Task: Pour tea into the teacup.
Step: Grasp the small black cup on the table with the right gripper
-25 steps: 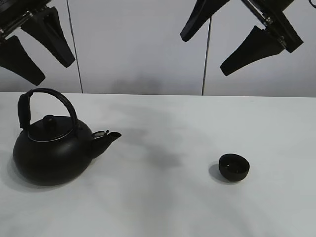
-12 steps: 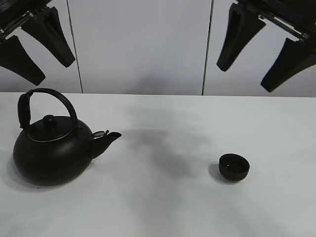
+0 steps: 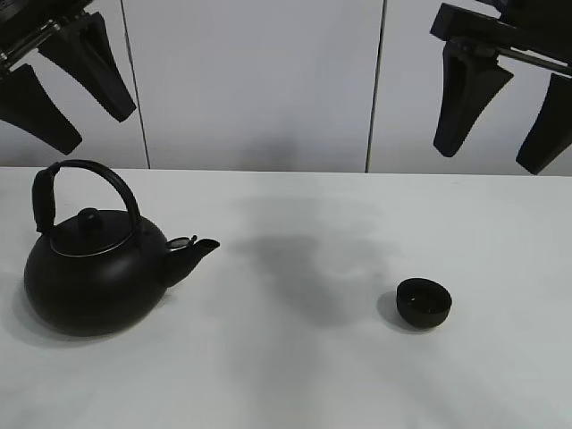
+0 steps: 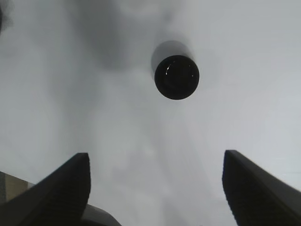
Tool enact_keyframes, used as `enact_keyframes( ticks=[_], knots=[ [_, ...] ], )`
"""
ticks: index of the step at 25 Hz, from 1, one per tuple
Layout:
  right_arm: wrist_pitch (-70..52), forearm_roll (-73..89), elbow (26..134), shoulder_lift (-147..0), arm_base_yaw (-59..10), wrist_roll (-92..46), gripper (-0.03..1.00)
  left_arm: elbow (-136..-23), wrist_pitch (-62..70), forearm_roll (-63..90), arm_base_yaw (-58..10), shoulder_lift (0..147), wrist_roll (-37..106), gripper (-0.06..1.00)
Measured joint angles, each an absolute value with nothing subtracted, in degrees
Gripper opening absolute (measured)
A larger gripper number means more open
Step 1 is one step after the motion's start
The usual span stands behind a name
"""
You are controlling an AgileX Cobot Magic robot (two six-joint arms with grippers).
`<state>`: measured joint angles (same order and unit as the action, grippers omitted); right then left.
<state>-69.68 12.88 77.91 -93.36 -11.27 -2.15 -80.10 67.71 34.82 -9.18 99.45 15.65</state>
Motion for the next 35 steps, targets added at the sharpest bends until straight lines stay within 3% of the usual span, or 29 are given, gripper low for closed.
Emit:
enact_keyframes(
  ticks=[7, 27, 35],
  knots=[
    [-69.87, 7.71, 77.93, -95.45, -14.93, 1.37, 0.54, -80.1, 67.69, 34.82, -9.18, 99.45, 15.65, 0.47],
    [-64.89, 2.56, 78.24, -108.92, -15.33, 5.73, 0.54, -80.1, 67.69, 34.82, -9.18, 99.45, 15.69, 0.47],
    [-62.43, -3.14, 78.36, -111.59, -20.81, 9.45, 0.54, -80.1, 67.69, 34.82, -9.18, 99.45, 15.69, 0.47]
  ],
)
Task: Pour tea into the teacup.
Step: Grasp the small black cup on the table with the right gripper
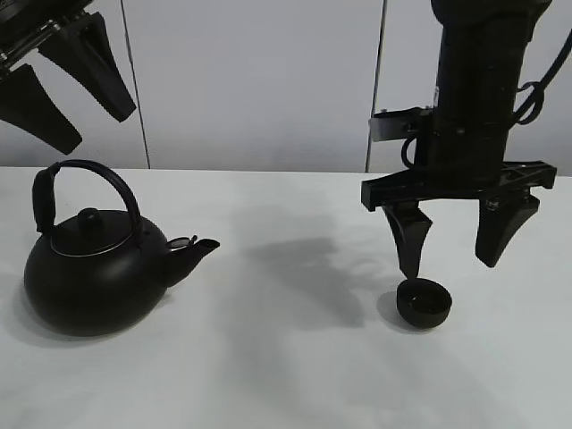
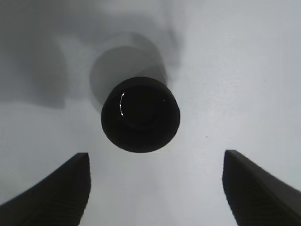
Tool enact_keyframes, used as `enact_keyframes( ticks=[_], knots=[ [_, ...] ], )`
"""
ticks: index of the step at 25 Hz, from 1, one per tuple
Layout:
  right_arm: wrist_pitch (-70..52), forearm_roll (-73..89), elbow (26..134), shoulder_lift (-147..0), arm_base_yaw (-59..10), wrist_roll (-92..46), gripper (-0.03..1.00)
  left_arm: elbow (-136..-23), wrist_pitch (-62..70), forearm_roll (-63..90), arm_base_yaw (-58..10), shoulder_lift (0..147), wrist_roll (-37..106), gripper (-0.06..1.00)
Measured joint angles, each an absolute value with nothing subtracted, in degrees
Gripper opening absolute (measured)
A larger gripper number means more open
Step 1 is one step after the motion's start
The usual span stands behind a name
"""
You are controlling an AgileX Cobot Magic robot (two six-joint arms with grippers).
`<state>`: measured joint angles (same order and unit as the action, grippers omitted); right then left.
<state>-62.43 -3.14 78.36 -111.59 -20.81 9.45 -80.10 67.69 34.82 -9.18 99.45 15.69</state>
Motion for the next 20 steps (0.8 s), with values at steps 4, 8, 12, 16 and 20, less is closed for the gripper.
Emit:
enact_keyframes(
  ticks=[4, 8, 12, 16, 20],
  knots=[
    [-62.49, -3.45, 78.41, -113.54, -21.92, 10.23, 0.54, -80.1, 67.69, 34.82, -9.18, 99.45, 15.69, 0.47],
    [-61.13, -3.72, 78.41, -114.09, -22.06, 10.45, 0.54, -80.1, 67.69, 34.82, -9.18, 99.45, 15.69, 0.47],
    [-59.63, -3.82, 78.41, -115.19, -22.06, 10.5, 0.54, -80.1, 67.69, 34.82, -9.18, 99.45, 15.69, 0.47],
    [-58.32, -3.82, 78.41, -117.86, -22.06, 10.5, 0.54, -80.1, 67.69, 34.82, -9.18, 99.45, 15.69, 0.47],
    [-56.17, -3.76, 78.41, -118.99, -22.06, 10.5, 0.54, -80.1, 67.69, 34.82, -9.18, 99.45, 15.69, 0.47]
  ],
)
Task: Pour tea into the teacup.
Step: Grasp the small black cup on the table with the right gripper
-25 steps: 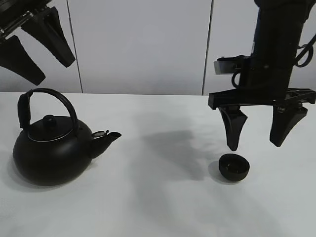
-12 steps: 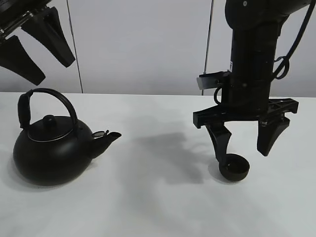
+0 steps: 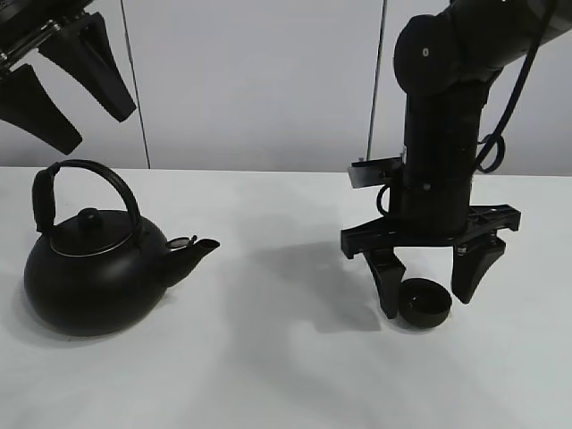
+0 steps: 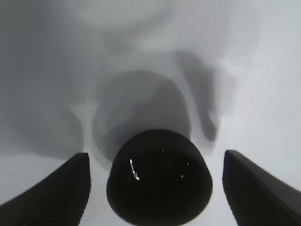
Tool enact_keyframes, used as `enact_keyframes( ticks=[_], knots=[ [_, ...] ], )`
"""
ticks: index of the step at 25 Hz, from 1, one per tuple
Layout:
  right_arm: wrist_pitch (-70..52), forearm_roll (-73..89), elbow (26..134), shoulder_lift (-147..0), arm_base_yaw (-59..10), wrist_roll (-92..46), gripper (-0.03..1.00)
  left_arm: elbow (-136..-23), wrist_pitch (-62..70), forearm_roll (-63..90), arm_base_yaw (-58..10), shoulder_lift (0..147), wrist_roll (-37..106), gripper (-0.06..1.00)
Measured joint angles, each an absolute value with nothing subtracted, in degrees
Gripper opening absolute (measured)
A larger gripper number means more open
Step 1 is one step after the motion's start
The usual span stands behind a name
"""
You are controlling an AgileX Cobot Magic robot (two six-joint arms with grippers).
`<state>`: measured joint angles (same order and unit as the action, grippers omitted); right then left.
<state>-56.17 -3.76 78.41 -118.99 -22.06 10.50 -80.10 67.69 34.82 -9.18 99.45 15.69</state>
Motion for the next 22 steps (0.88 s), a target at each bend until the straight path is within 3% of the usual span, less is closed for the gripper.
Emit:
enact_keyframes(
  ticks=[12, 16, 22],
  knots=[
    [-52.6, -1.03, 78.41, -120.97, -22.06, 10.5, 0.53, -80.1, 67.69, 34.87, -9.18, 99.45, 15.79, 0.47],
    [-52.7, -0.79, 78.41, -120.97, -22.06, 10.5, 0.39, -80.1, 67.69, 34.87, -9.18, 99.45, 15.79, 0.47],
    [-54.08, 0.0, 78.52, -120.9, -22.06, 10.5, 0.39, -80.1, 67.69, 34.87, -9.18, 99.45, 15.79, 0.47]
  ],
)
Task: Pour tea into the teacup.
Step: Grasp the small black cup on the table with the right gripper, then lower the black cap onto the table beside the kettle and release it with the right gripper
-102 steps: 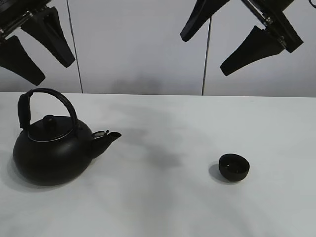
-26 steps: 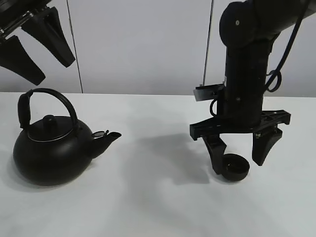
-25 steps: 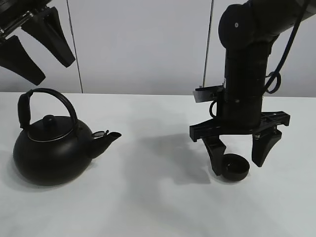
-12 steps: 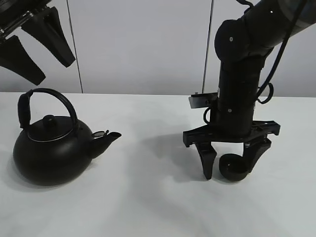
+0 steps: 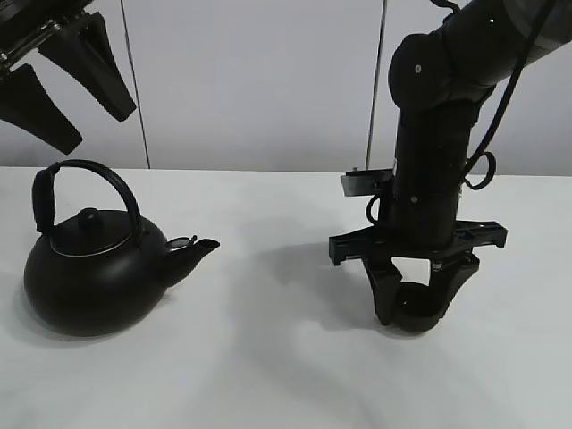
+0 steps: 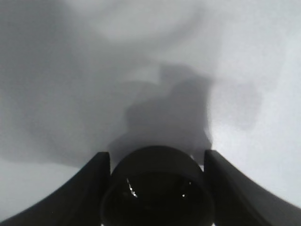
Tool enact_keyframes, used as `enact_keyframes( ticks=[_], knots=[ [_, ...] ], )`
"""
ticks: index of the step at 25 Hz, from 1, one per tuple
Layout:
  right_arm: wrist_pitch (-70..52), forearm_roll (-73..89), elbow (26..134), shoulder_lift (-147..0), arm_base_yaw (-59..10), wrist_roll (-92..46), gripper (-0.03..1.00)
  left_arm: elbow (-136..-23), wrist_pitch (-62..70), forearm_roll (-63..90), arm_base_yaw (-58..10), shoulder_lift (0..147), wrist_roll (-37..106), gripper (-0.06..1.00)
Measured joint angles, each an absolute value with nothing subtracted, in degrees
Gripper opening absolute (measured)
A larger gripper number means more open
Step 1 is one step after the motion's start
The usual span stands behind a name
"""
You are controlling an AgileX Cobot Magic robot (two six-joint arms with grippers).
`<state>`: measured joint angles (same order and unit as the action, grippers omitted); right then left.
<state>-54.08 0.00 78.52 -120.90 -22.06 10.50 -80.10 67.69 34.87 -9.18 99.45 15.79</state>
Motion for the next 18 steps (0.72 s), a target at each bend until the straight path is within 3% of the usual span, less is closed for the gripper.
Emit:
enact_keyframes(
  ticks=[11, 18],
  knots=[
    [-60.09, 5.73, 89.7, -118.68, -22.18, 9.35, 0.39, -80.1, 67.65, 34.87, -9.18, 99.45, 15.79, 0.47],
    [-63.23, 8.32, 93.45, -121.65, -27.05, 7.43, 0.39, -80.1, 66.52, 34.87, -9.18, 99.45, 15.79, 0.47]
  ],
)
